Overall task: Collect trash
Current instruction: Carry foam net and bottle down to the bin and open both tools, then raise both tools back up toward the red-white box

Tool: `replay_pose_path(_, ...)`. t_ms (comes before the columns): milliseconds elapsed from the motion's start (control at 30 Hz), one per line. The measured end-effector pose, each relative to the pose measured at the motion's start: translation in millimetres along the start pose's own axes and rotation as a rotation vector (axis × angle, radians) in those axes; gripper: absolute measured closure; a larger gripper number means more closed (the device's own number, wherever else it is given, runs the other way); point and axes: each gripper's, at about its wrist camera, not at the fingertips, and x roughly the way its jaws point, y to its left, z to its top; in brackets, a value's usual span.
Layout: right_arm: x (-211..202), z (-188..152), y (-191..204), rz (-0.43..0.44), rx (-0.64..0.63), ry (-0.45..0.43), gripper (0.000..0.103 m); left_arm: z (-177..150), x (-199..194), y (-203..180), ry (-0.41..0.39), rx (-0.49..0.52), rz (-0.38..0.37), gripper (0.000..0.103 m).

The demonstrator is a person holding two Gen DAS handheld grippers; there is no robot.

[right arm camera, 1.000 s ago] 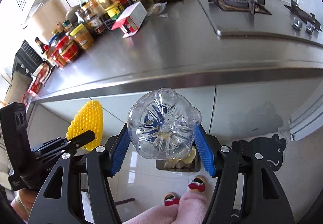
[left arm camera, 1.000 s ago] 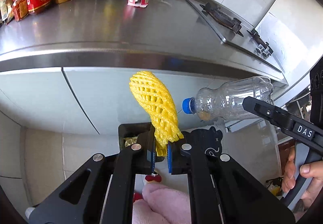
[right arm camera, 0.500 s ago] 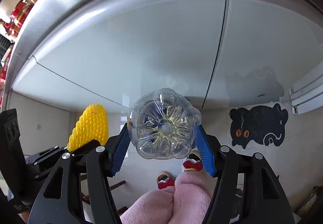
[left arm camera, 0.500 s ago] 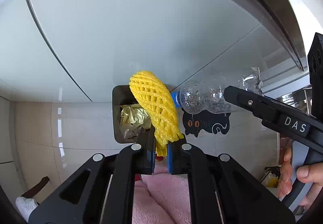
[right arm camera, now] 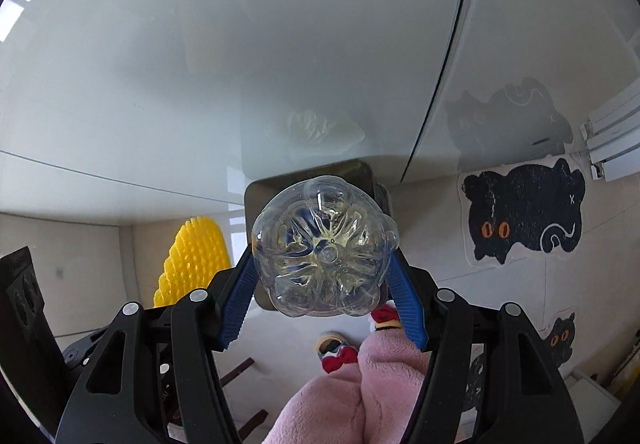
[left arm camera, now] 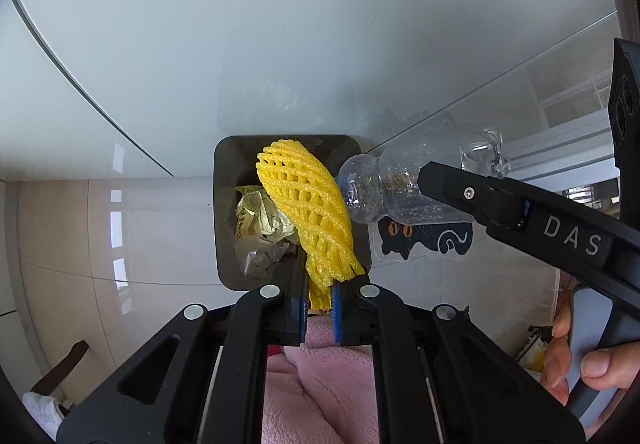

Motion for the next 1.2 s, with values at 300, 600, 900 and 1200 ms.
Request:
replay_pose_path(300,16,12,3,0.004,0.018,0.039,0.038,3,15,4,0.039,-0.032,-0.011,0.093)
replay_pose_path(600,11,22,7,0.017,0.039,0.033,0.028,12,7,6,0.033,-0.042,0.004,0.059)
replay_pose_path(900,-11,28,8,0.025,0.046,0.005,0.027,20,-14,-2,0.009,-0.021,0.010,0.039)
replay_pose_path(1200,-75,21,4,0.036,0.051,-0.064,0.027,12,-77,-11,-0.066,0.003,0.012,0.034)
